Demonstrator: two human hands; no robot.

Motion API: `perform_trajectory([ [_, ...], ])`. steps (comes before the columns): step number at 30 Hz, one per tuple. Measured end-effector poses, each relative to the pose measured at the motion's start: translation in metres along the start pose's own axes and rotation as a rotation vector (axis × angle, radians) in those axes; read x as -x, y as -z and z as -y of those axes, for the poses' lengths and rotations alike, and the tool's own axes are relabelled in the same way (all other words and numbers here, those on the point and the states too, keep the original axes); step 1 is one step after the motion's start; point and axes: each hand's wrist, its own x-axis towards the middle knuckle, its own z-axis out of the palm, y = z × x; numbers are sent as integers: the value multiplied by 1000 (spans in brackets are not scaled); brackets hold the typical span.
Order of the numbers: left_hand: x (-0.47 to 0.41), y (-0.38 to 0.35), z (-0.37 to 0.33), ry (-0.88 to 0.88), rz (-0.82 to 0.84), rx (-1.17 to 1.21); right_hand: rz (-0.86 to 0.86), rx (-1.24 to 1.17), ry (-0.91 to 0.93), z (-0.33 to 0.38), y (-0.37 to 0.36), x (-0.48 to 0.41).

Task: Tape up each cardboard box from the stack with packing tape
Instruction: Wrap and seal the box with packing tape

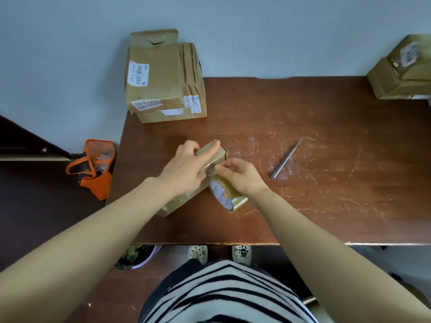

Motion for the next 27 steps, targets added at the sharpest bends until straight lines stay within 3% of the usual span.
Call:
perform_trajectory([
  [4,0,3,21,100,125,701,165,-174,74,8,21,23],
  [5,-1,0,28,124,136,773,200,-182,97,10,22,25],
  [7,-5,-12,39,181,74,660,214,-155,91,13,16,20],
  [10,-8,-31,36,280,-68,262,139,-103,111,15,-3,-2],
  [14,8,-58,17,297,181,28,101,-54,160,30,-16,-22],
  [16,12,-67,15,295,216,-80,113,-25,163,29,-17,-23],
  [19,10,-71,15,323,135,-77,154,7,164,11,-17,-7],
  [23,12,-74,14,323,56,-29,127,-18,327,-12,0,35],
  [27,12,-74,13,332,69,-23,-7,194,31,-40,5,58],
])
